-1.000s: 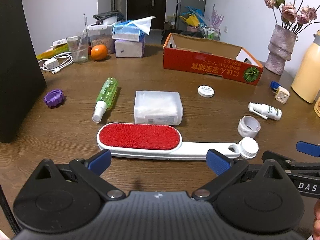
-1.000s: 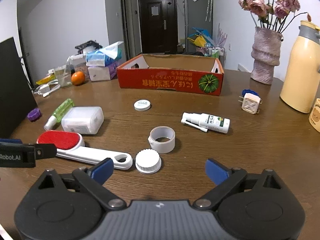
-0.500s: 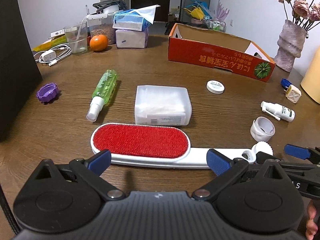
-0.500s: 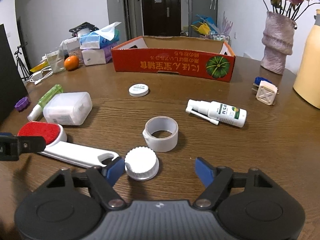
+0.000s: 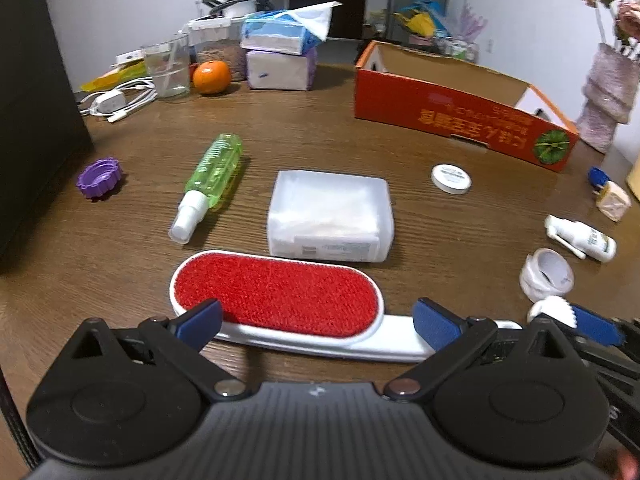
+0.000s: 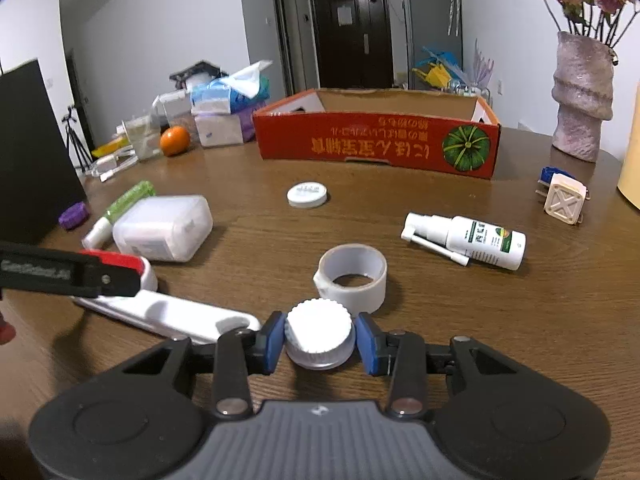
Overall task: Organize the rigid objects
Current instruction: 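Move the right tool to the white screw cap and close on it, then grasp the lint brush handle with the left tool while the right tool holds the cap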
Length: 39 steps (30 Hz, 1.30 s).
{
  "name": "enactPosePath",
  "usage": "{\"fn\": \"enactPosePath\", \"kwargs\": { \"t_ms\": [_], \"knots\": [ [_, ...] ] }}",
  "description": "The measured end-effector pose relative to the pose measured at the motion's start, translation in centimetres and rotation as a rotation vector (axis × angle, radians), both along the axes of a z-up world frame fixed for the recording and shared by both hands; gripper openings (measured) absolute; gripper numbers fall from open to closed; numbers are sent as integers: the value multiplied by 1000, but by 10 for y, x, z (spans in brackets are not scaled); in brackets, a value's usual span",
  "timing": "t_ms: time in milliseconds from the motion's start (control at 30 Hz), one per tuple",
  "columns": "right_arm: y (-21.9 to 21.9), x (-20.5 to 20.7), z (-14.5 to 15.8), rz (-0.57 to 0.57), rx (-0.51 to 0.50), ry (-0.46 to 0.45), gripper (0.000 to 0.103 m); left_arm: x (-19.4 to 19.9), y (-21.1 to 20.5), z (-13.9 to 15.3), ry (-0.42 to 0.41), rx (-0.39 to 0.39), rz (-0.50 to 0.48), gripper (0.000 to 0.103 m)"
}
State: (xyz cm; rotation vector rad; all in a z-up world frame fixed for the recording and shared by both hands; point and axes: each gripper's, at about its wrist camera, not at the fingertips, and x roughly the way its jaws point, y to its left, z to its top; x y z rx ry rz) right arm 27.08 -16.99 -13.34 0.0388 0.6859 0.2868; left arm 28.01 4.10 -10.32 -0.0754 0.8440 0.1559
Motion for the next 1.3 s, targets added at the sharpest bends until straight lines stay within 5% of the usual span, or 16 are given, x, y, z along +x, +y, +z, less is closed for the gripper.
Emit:
{"fn": "enactPosePath", "kwargs": {
  "t_ms": [267, 833, 900, 967, 1067, 1300],
  "knots": [
    [-10, -4, 3, -10, 48, -33, 38, 12, -5, -10, 40, 62, 131, 103],
    [-22, -9, 1, -45, 58, -58, 38, -23, 30, -23, 81, 71, 155, 103],
    [-23, -10, 0, -56, 57, -57, 38, -27, 35, -22, 67, 42, 146, 92],
    [-24, -9, -1, -66, 55, -55, 38, -30, 36, -19, 53, 20, 122, 69],
    [-24, -9, -2, -74, 50, -54, 38, -33, 33, -17, 33, 13, 82, 47],
    [-25, -10, -3, -84, 46, -52, 38, -39, 33, -16, 12, 20, 55, 34]
  ]
}}
